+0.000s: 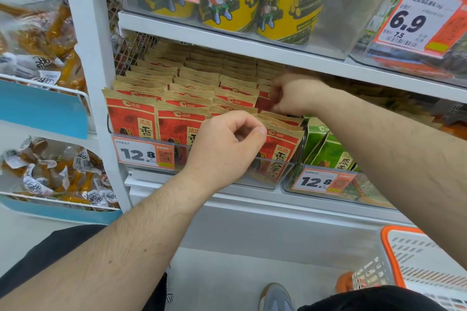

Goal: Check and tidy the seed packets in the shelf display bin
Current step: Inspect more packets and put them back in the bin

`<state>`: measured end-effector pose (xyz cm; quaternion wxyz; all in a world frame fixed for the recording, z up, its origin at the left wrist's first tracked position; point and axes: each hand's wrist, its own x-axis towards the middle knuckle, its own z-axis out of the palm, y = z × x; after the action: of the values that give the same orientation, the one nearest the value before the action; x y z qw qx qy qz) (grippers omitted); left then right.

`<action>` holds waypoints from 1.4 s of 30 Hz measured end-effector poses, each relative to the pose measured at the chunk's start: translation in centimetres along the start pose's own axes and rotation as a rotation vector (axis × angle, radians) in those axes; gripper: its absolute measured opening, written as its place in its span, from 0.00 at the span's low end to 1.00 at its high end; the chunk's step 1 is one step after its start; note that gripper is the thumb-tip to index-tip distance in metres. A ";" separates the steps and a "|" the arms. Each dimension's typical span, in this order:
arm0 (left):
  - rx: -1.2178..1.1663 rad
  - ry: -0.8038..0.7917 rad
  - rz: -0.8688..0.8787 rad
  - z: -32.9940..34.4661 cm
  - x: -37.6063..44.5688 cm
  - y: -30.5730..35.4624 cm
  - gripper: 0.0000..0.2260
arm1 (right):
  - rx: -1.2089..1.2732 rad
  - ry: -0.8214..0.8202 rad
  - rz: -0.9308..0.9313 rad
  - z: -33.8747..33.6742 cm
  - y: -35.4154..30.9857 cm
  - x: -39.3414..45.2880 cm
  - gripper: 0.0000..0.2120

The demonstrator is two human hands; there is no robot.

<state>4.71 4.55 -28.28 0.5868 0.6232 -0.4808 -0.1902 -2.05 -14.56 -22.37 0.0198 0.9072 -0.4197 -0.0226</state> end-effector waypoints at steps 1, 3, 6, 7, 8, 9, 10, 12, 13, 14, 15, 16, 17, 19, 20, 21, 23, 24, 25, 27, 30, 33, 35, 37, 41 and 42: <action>0.009 -0.006 -0.001 0.1 0.0 0.0 0.08 | -0.021 -0.069 0.003 0.0 0.0 -0.3 0.13; 0.015 -0.007 0.002 0.2 -0.1 0.1 0.08 | -0.066 -0.129 0.023 0.3 -0.1 -0.5 0.20; 0.012 0.000 0.004 0.3 -0.1 0.1 0.08 | -0.048 -0.184 0.019 0.4 -0.5 -0.5 0.29; 0.016 -0.003 0.003 0.3 -0.1 0.1 0.08 | -0.036 -0.202 0.018 0.5 -0.6 -0.5 0.31; 0.019 -0.005 0.002 0.2 -0.2 0.1 0.08 | -0.035 -0.212 0.020 0.5 -0.6 -0.5 0.34; 0.020 -0.006 0.001 0.2 -0.1 0.1 0.08 | -0.045 -0.215 0.024 0.5 -0.6 -0.5 0.35; 0.021 -0.007 0.000 0.2 -0.1 0.0 0.08 | -0.065 -0.212 0.026 0.6 -0.5 -0.6 0.36; 0.022 -0.007 -0.004 0.2 -0.1 0.0 0.08 | -0.087 -0.203 0.018 0.4 -0.4 -0.9 0.34; 0.019 -0.004 -0.006 0.2 -0.1 0.1 0.08 | -0.063 -0.197 0.005 0.1 -0.2 -1.1 0.31; 0.016 0.002 -0.006 0.2 -0.1 0.1 0.09 | -0.011 -0.178 -0.013 -0.1 0.0 -1.5 0.27; 0.012 0.008 -0.003 0.1 -0.1 0.1 0.09 | 0.056 -0.141 -0.035 -0.4 0.3 -1.9 0.23; 0.009 0.012 0.002 0.1 0.0 0.1 0.09 | 0.130 -0.086 -0.051 -0.5 0.7 -2.6 0.19; 0.005 0.014 0.005 0.0 0.0 0.1 0.09 | 0.206 -0.020 -0.059 -0.6 1.1 -3.5 0.15; -0.001 0.012 0.006 -0.1 -0.1 0.1 0.08 | 0.315 0.117 -0.043 -0.4 1.7 -5.4 0.09; 0.000 0.010 0.008 -0.1 -0.1 0.2 0.08 | 0.335 0.168 -0.029 -0.1 1.9 -6.3 0.09; 0.002 0.006 0.010 0.0 -0.1 0.2 0.08 | 0.337 0.200 -0.011 0.1 2.0 -7.1 0.09; 0.007 0.000 0.019 0.2 -0.2 0.3 0.08 | 0.313 0.223 0.013 0.4 1.9 -8.1 0.10; 0.009 -0.002 0.023 0.2 -0.3 0.3 0.08 | 0.296 0.226 0.020 0.4 1.8 -8.3 0.10; 0.012 -0.006 0.027 0.3 -0.3 0.3 0.08 | 0.291 0.223 0.032 0.4 1.6 -8.4 0.10; 0.018 -0.015 0.033 0.4 -0.4 0.3 0.07 | 0.315 0.190 0.069 0.2 1.3 -8.3 0.10; 0.022 -0.014 0.037 0.5 -0.4 0.3 0.07 | 0.370 0.107 0.103 0.1 0.8 -7.6 0.06; 0.030 -0.007 0.039 0.5 -0.4 0.2 0.08 | 0.413 0.115 0.105 -0.1 0.9 -7.1 0.09; 0.036 0.012 0.040 0.5 -0.4 0.2 0.08 | 0.388 0.199 0.069 0.1 0.9 -7.7 0.08; 0.043 0.074 0.060 0.4 -0.4 0.2 0.06 | 0.350 0.372 -0.002 0.3 0.6 -9.0 0.05; 0.077 0.141 0.152 0.2 -0.3 0.5 0.18 | 0.284 0.805 -0.295 0.7 0.2 -12.6 0.06; 0.068 0.125 0.180 0.3 -0.3 0.6 0.21 | 0.279 0.881 -0.348 0.9 0.0 -13.4 0.06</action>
<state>4.08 4.70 -27.87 0.6087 0.6078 -0.5035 -0.0809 -10.76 -4.38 -22.95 0.0697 0.8811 -0.2129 0.4164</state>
